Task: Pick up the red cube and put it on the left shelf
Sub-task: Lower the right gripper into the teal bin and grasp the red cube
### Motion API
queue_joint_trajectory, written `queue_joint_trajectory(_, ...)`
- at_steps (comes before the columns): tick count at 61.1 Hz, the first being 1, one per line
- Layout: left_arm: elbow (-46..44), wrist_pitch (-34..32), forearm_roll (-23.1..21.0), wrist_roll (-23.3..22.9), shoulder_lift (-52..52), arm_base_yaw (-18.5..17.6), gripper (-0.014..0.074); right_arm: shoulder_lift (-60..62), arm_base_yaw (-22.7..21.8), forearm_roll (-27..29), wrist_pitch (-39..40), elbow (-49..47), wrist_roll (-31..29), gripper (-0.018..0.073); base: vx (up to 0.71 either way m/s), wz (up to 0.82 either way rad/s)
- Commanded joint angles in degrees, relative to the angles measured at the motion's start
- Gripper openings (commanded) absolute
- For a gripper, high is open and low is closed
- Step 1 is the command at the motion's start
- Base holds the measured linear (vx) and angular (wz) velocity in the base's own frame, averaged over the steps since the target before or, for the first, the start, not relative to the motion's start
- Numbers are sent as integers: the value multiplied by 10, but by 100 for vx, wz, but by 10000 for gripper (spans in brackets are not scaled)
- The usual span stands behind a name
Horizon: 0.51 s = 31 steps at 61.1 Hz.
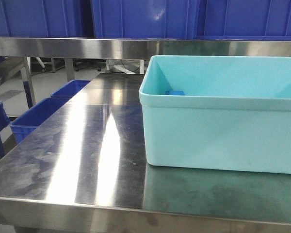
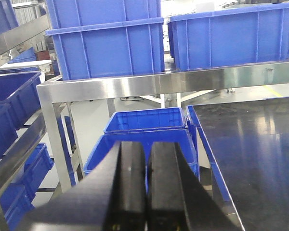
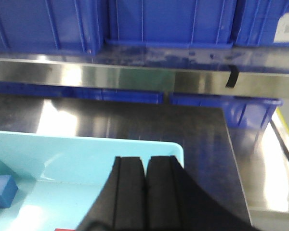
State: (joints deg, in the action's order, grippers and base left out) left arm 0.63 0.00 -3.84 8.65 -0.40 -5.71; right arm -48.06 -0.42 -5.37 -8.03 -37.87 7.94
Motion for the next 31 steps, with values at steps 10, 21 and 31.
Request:
queue_joint_trajectory(10,13,-48,0,1,5,-2,106,-141,54,2,-73,-144,1,51,0,0)
queue_joint_trajectory(21,13,-48,0,1,5,-2,106,-209,120,2,-72,-155,1,298,0,0)
queue_joint_trajectory(31,13,-48,0,1,5,-2,106,-255,152,5,-99,-155,1,633,1,5)
